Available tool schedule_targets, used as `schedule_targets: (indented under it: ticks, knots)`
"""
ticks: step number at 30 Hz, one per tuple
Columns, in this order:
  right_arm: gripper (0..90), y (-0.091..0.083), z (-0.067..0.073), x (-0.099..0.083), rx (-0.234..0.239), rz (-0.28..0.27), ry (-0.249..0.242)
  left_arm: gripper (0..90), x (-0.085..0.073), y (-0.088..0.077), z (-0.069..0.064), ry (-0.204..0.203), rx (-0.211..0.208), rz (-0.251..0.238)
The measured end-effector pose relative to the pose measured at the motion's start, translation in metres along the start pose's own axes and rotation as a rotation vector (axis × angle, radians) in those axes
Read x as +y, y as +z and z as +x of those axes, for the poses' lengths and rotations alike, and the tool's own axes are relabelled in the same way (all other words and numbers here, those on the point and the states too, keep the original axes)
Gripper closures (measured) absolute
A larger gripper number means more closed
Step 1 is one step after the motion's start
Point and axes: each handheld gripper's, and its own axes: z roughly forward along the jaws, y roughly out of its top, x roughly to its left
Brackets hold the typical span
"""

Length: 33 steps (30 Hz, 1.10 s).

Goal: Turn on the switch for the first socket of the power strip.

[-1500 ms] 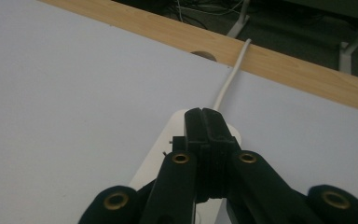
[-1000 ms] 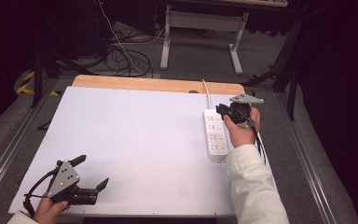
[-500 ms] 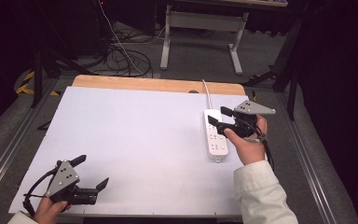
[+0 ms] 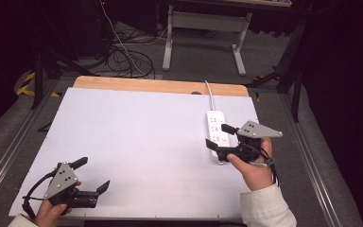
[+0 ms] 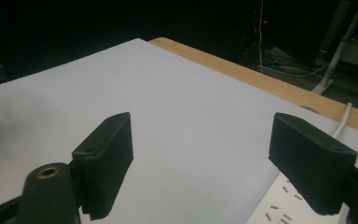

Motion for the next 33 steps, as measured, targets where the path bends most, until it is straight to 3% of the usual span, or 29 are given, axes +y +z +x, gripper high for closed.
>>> schedule_targets:
  ticks: [8, 13, 25, 31, 33]
  knots:
    - [17.7, -0.003, 0.014, -0.019, 0.061, -0.004, -0.014, 0.3, 0.0, -0.001, 0.0, -0.001, -0.003, -0.003]
    - [14.2, 0.0, 0.017, -0.044, 0.109, -0.001, -0.006, 0.3, 0.0, -0.001, 0.001, 0.003, -0.004, -0.007]
    - [10.6, 0.004, 0.024, -0.079, 0.124, 0.033, 0.002, 0.3, 0.0, -0.002, 0.0, -0.014, -0.024, -0.022]
    - [8.8, 0.005, 0.029, -0.097, 0.112, 0.019, 0.003, 0.5, 0.0, -0.004, -0.002, 0.037, -0.037, -0.04]
    - [8.7, 0.006, 0.03, -0.1, 0.111, 0.024, 0.004, 0.2, 0.0, -0.004, -0.002, 0.037, -0.048, -0.049]
